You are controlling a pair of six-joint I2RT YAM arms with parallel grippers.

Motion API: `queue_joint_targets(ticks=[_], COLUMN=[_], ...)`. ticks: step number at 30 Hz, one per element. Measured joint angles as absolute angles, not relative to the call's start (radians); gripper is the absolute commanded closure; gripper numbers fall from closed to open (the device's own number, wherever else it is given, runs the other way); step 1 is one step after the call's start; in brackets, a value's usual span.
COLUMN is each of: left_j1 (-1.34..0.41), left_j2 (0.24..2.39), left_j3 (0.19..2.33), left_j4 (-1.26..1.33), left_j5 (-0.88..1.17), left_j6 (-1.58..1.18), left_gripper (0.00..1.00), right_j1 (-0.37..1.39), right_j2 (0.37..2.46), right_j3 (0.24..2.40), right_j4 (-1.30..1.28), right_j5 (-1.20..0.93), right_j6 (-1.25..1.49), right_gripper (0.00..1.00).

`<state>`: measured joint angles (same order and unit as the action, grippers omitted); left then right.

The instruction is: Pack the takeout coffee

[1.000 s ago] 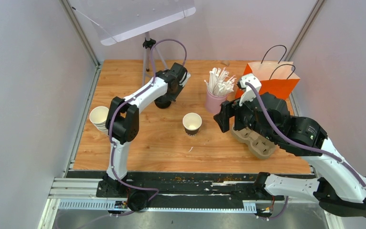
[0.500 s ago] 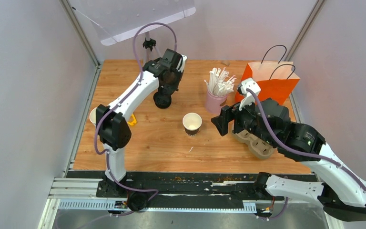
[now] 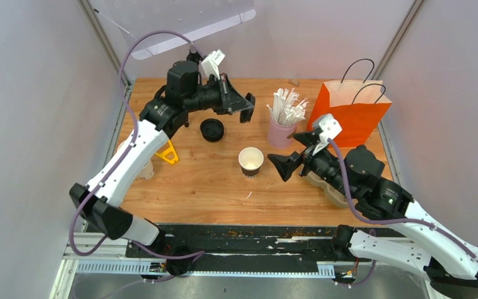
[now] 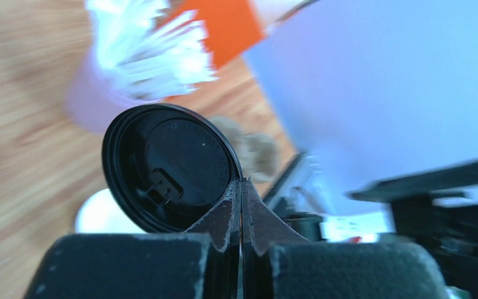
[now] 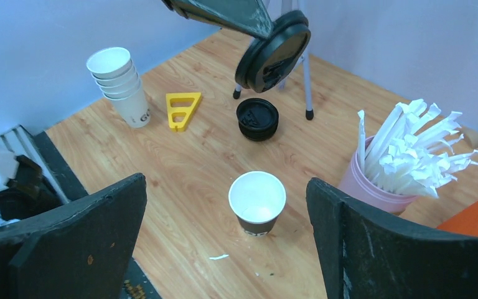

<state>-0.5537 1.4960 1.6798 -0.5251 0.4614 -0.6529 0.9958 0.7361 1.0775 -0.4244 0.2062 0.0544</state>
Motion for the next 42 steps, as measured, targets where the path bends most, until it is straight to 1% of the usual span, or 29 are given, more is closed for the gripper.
queue_joint_targets(ticks=[3,8,12,16,19,22,25,27,29,34,42], left_j1=[-0.554,-0.554,-0.553,-0.553,-0.553,-0.553,-0.553,-0.553,-0.553,-0.553,-0.551], left_j2=[1.416,1.336,1.338,1.335,1.321,1.296,1.274,1.262,1.256,1.256,1.256], left_j3=[1.56,1.314,1.216,1.182,1.165,1.151,1.148,1.148,1.148,1.147,1.147], left_j4=[-0.351,0.058,0.296,0.432,0.473,0.473,0.454,0.437,0.426,0.422,0.449], left_j5=[0.564,0.716,0.81,0.857,0.869,0.87,0.863,0.852,0.834,0.779,0.75], left_j6=[-0.792,-1.082,-1.253,-1.321,-1.334,-1.33,-1.313,-1.299,-1.294,-1.302,-1.349], left_gripper=[1.0,1.0,1.0,1.0,1.0,1.0,1.0,1.0,1.0,1.0,1.0], right_j1=[0.996,0.995,0.992,0.961,0.864,0.691,0.511,0.433,0.402,0.398,0.398], right_j2=[0.739,0.748,0.774,0.791,0.794,0.807,0.872,0.921,0.954,1.005,1.042], right_j3=[1.017,0.928,0.929,0.934,0.937,0.964,1.065,1.131,1.164,1.169,1.164], right_j4=[-0.351,-0.224,-0.149,-0.131,-0.132,-0.163,-0.221,-0.231,-0.224,-0.175,-0.087], right_j5=[0.207,0.203,0.183,0.134,0.042,-0.109,-0.276,-0.376,-0.468,-0.64,-0.72], right_j6=[-0.004,-0.074,-0.072,-0.039,0.023,0.089,0.15,0.186,0.22,0.3,0.361], right_gripper=[0.0,0.0,0.0,0.0,0.0,0.0,0.0,0.0,0.0,0.0,0.0])
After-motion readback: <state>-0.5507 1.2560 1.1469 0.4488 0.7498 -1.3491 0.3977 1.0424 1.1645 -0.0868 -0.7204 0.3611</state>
